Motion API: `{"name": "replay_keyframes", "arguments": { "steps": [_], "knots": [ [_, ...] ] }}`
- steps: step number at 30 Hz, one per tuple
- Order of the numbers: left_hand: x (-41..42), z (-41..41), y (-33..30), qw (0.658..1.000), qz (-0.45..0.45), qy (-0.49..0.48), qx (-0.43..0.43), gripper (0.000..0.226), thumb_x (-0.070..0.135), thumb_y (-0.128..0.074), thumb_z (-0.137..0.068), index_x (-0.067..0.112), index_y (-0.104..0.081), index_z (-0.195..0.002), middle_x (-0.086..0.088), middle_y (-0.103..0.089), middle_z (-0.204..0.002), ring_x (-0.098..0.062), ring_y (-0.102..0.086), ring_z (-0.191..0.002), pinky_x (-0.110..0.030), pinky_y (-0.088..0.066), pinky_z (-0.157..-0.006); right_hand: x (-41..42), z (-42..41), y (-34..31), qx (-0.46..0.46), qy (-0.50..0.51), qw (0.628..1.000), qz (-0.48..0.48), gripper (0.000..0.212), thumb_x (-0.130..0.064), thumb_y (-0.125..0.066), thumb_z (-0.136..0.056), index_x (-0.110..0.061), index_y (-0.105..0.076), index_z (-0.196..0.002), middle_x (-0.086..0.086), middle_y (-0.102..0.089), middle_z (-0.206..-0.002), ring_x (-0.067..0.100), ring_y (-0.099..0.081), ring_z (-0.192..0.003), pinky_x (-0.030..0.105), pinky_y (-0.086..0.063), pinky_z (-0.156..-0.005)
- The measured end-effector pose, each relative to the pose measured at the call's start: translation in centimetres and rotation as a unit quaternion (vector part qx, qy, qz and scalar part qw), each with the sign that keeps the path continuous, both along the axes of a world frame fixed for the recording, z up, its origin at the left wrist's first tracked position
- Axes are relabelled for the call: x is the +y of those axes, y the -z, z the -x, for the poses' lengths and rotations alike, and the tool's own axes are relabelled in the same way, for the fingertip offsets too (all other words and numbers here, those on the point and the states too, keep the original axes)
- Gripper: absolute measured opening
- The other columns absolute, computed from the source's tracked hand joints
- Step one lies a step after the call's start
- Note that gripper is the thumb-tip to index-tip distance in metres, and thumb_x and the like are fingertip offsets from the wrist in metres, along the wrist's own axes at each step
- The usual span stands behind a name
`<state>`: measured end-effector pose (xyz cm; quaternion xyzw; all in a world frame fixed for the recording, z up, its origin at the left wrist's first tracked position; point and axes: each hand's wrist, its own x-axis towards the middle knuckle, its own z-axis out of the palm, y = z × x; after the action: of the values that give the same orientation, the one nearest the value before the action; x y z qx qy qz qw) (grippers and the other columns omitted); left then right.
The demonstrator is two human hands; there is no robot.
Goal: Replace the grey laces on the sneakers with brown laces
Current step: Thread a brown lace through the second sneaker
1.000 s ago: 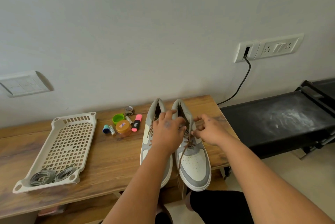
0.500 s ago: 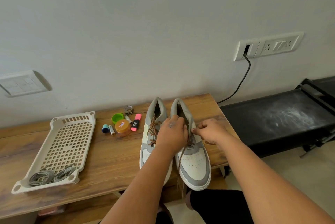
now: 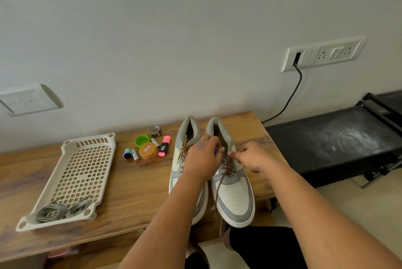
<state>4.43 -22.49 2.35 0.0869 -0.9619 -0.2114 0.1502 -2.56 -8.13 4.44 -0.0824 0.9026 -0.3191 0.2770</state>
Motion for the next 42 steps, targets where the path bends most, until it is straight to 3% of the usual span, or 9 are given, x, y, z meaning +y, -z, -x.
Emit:
{"name": "replay_keyframes", "arguments": {
  "steps": [4, 10, 13, 19, 23, 31, 34, 38, 42],
  "knots": [
    [0.1, 0.1, 0.2, 1.000, -0.004, 0.000, 0.001, 0.020, 0.032, -0.050, -0.100, 0.015, -0.061, -0.100, 0.002, -0.058, -0.101, -0.016, -0.056, -0.082, -0.024, -0.039, -0.067, -0.1, -0.3, 0.4, -0.066, -0.015, 0.998, 0.011, 0.042, -0.047, -0.063, -0.091, -0.014, -0.062, -0.117, 0.005, -0.068, -0.106, 0.022, -0.064, -0.097, 0.038, -0.053, -0.088],
    [0.0, 0.0, 0.1, 1.000, -0.002, 0.002, -0.001, 0.022, 0.036, -0.050, -0.099, 0.017, -0.061, -0.103, 0.003, -0.058, -0.105, -0.013, -0.057, -0.084, -0.021, -0.038, -0.069, 0.3, -0.5, -0.9, -0.067, -0.001, 0.992, 0.103, 0.013, -0.032, -0.054, -0.098, -0.022, -0.062, -0.101, 0.002, -0.063, -0.099, 0.016, -0.054, -0.086, 0.029, -0.042, -0.070],
    [0.0, -0.1, 0.2, 1.000, -0.001, 0.001, 0.006, 0.021, 0.036, -0.052, -0.099, 0.018, -0.063, -0.103, 0.004, -0.056, -0.107, -0.012, -0.057, -0.085, -0.021, -0.038, -0.069, 0.6, -0.3, -1.1, -0.075, 0.021, 0.984, 0.161, 0.016, -0.035, -0.058, -0.096, -0.024, -0.061, -0.107, 0.000, -0.064, -0.107, 0.017, -0.058, -0.095, 0.032, -0.047, -0.078],
    [-0.3, 0.0, -0.1, 0.998, -0.058, -0.018, 0.024, 0.019, 0.031, -0.055, -0.099, 0.016, -0.065, -0.097, 0.007, -0.054, -0.100, -0.008, -0.051, -0.076, -0.016, -0.032, -0.063, 0.5, 0.2, -0.3, 0.109, -0.058, 0.988, 0.094, 0.039, -0.020, -0.058, -0.097, -0.036, -0.048, -0.130, -0.004, -0.054, -0.125, 0.013, -0.053, -0.107, 0.022, -0.044, -0.073],
    [-0.6, 0.0, -0.5, 0.991, -0.119, -0.040, 0.049, 0.015, 0.029, -0.055, -0.099, 0.016, -0.062, -0.095, 0.005, -0.055, -0.096, -0.010, -0.054, -0.076, -0.022, -0.038, -0.066, 0.1, 0.2, 0.1, 0.128, -0.119, 0.983, 0.057, 0.047, -0.006, -0.047, -0.098, -0.040, -0.053, -0.130, 0.000, -0.046, -0.135, 0.019, -0.050, -0.121, 0.029, -0.049, -0.089],
    [-2.7, -0.8, -2.0, 0.982, -0.182, -0.050, 0.025, 0.023, 0.032, -0.056, -0.099, 0.014, -0.060, -0.085, -0.005, -0.067, -0.080, -0.011, -0.050, -0.057, -0.027, -0.041, -0.055, 0.7, 0.8, 0.2, 0.139, -0.118, 0.981, 0.061, 0.041, -0.005, -0.046, -0.098, -0.038, -0.057, -0.121, -0.006, -0.055, -0.129, 0.013, -0.053, -0.112, 0.023, -0.047, -0.080],
    [-2.9, -1.0, -2.0, 0.968, -0.237, -0.075, -0.014, 0.025, 0.033, -0.054, -0.100, 0.012, -0.060, -0.088, -0.002, -0.071, -0.083, -0.015, -0.068, -0.073, -0.031, -0.054, -0.063, 0.7, 0.8, 0.3, 0.143, -0.120, 0.981, 0.060, 0.042, -0.005, -0.044, -0.100, -0.037, -0.057, -0.124, -0.006, -0.056, -0.130, 0.012, -0.052, -0.111, 0.021, -0.044, -0.079],
    [-2.8, -1.3, -2.4, 0.940, -0.321, -0.099, -0.053, 0.029, 0.034, -0.049, -0.102, 0.008, -0.058, -0.094, 0.003, -0.073, -0.079, -0.006, -0.067, -0.061, -0.024, -0.048, -0.053, 0.6, 0.5, 0.5, 0.134, -0.126, 0.981, 0.061, 0.057, -0.003, -0.042, -0.099, -0.045, -0.047, -0.137, -0.003, -0.049, -0.137, 0.016, -0.048, -0.122, 0.029, -0.047, -0.094],
    [-2.5, -1.4, -3.3, 0.940, -0.325, -0.088, -0.043, 0.027, 0.033, -0.051, -0.102, 0.011, -0.059, -0.090, 0.004, -0.073, -0.082, -0.006, -0.062, -0.059, -0.024, -0.046, -0.059, 0.4, 0.5, 0.4, 0.154, -0.149, 0.976, 0.030, 0.056, -0.006, -0.038, -0.102, -0.047, -0.044, -0.140, -0.005, -0.043, -0.127, 0.012, -0.045, -0.109, 0.026, -0.043, -0.086]
  ]
}}
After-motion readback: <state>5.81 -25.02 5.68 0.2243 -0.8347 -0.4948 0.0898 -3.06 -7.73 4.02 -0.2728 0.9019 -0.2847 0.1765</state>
